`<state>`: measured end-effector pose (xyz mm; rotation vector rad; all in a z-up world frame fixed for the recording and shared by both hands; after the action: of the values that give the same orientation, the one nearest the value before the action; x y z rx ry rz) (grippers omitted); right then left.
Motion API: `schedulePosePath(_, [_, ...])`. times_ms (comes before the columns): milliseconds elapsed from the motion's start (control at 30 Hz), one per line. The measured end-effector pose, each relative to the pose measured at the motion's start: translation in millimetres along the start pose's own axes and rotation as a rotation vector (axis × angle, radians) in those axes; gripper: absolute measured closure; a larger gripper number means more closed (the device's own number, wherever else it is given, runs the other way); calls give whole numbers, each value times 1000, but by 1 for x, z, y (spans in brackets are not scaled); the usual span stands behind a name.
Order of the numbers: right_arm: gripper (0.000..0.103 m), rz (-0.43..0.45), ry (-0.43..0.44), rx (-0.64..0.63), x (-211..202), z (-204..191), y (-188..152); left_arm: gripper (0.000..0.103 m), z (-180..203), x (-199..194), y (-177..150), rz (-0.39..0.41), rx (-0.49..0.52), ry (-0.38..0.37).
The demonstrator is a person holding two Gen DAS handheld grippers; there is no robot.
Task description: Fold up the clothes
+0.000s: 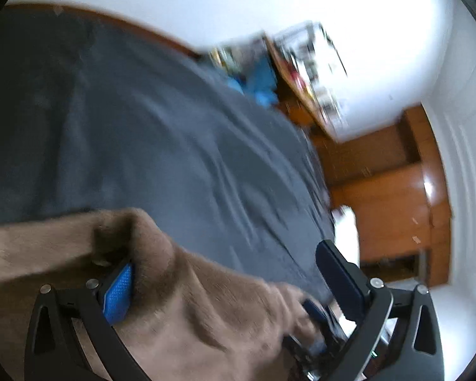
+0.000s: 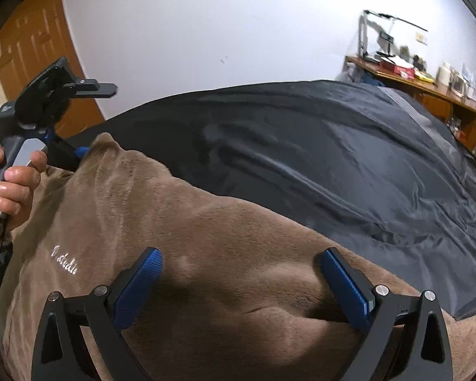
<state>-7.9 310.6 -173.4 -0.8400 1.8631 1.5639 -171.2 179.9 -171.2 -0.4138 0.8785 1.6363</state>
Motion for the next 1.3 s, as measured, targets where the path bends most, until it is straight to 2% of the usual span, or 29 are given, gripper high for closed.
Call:
schedulePosePath(67, [1,-5,-63,9,-1,12,0,4,-11,-10,8,73,71,114])
schedulePosePath(133, [1,-6,-128,29,-4,29,0,5,-26,-16,12,111,135,250])
schedulePosePath(200, [1,0,-185,41,-7,43,1,6,-40,-18,14,115,131,304])
schedulePosePath(267, [1,18,-232,42,-13,51,3,6,-51,-21,12,103,72,267])
schedulePosePath(367, [1,47,-269,0,-21,45,8,6,-47,-22,3,61,-2,98])
schedulePosePath(500, [1,57,-272,-70,-22,30,9,5,-15,-17,-12,-23,5,-53])
schedulePosePath(567, [1,62,-276,-100,-23,23,10,5,0,-10,-20,-75,33,-54])
schedulePosePath(633, [1,64,-259,-123,-22,16,11,5,7,6,-30,-117,62,15])
schedulePosePath(700, [1,66,-237,-144,-22,10,12,14,7,17,-36,-137,98,111])
schedulePosePath(733, [1,65,-234,-149,-22,9,11,25,7,17,-38,-133,119,145])
schedulePosePath(767, [1,64,-233,-154,-22,9,10,47,7,16,-40,-130,140,173])
schedulePosePath(800, [1,63,-232,-159,-21,9,9,57,3,13,-40,-129,139,189])
schedulePosePath(833, [1,57,-234,-159,-20,9,9,72,-3,11,-39,-129,122,199])
schedulePosePath(867, [1,50,-236,-159,-19,9,8,84,-9,8,-38,-129,106,209])
schedulePosePath(967, [1,16,-245,-149,-13,14,6,88,-26,-2,-43,-127,85,206])
schedulePosePath(1033, [1,7,-247,-139,-11,17,5,88,-28,-6,-48,-115,120,222])
schedulePosePath(1133, [1,-1,-249,-137,-9,18,4,88,-29,-10,-52,-66,161,268])
schedulePosePath(1300, [1,-5,-253,-138,-8,16,4,85,-26,0,-41,-8,193,302])
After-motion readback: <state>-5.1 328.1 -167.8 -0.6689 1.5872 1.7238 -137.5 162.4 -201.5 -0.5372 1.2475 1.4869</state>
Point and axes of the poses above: each gripper's, at about its wrist camera, not at the fingertips, and x roughly the way its jaws point, z to its right, y to its top, the point moved 8 cm from there along x, roughly the way its jaws point, and after that the axes turned 5 degrees about y, right-handed, at the moved point
